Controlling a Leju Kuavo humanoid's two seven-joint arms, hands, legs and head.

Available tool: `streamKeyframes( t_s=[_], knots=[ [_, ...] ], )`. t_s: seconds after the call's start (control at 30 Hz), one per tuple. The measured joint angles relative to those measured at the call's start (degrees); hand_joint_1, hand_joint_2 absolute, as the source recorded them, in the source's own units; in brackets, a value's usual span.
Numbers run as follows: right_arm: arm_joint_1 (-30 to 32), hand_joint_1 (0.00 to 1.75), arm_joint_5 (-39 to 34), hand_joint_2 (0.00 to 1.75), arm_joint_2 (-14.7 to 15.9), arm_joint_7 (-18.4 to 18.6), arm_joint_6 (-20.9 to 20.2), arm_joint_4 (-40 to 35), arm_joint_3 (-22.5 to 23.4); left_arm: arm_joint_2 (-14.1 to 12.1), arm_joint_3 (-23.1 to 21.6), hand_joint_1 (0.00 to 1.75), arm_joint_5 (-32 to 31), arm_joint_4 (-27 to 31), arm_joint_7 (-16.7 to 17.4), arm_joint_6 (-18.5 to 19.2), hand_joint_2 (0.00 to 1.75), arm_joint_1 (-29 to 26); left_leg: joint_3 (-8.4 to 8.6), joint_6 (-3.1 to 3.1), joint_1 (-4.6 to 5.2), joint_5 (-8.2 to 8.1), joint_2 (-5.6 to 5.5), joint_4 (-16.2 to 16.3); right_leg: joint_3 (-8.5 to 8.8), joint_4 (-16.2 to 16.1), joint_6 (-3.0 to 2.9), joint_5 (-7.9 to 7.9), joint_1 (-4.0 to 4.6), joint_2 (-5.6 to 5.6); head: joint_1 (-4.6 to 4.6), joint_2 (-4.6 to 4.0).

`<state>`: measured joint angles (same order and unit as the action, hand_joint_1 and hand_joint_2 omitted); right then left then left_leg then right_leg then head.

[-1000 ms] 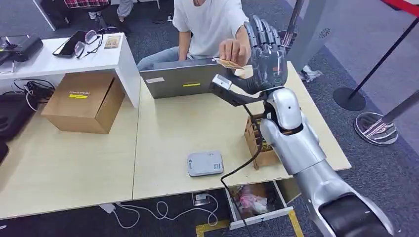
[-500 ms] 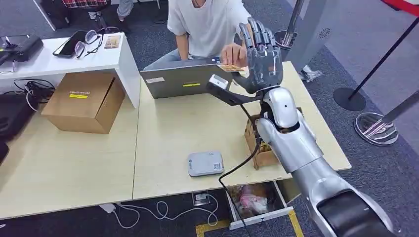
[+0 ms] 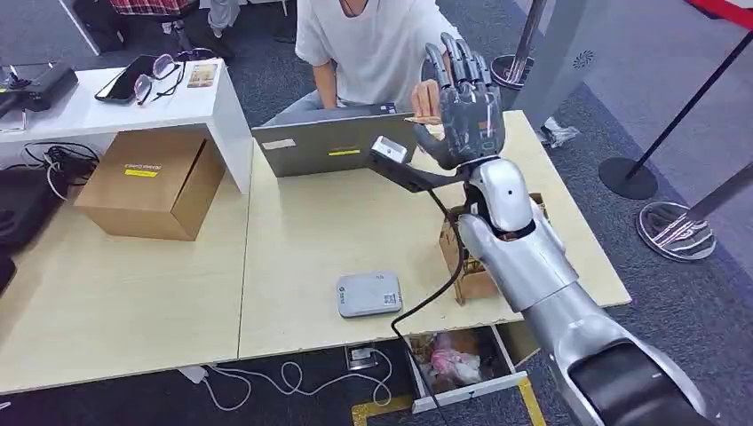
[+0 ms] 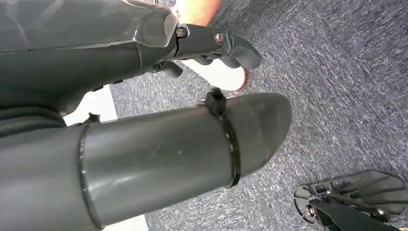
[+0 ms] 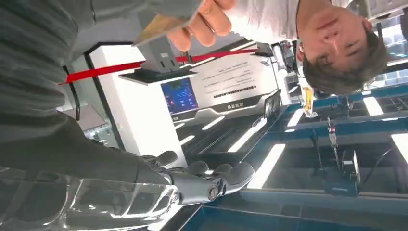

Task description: Pass the card to the sensor for recognition and then transmit it.

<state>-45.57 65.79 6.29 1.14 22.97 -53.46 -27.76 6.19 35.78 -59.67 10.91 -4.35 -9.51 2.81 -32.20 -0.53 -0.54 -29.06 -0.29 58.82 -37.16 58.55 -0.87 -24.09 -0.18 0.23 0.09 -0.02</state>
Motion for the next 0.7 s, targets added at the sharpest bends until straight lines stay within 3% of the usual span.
streamKeyframes(
  t_s=[0.7],
  knots=[
    [0.01,1.75,0.24,1.75,0.00,0.17,0.46,0.24,-0.28,0.00,-0.02,0.00,-0.31,0.00,0.59,0.57,0.00,0.21,-0.01,0.00,0.00,0.00,0.00,0.00,0.00,0.00,0.00,0.00,0.00,0.00,0.00,0.00]
  ],
)
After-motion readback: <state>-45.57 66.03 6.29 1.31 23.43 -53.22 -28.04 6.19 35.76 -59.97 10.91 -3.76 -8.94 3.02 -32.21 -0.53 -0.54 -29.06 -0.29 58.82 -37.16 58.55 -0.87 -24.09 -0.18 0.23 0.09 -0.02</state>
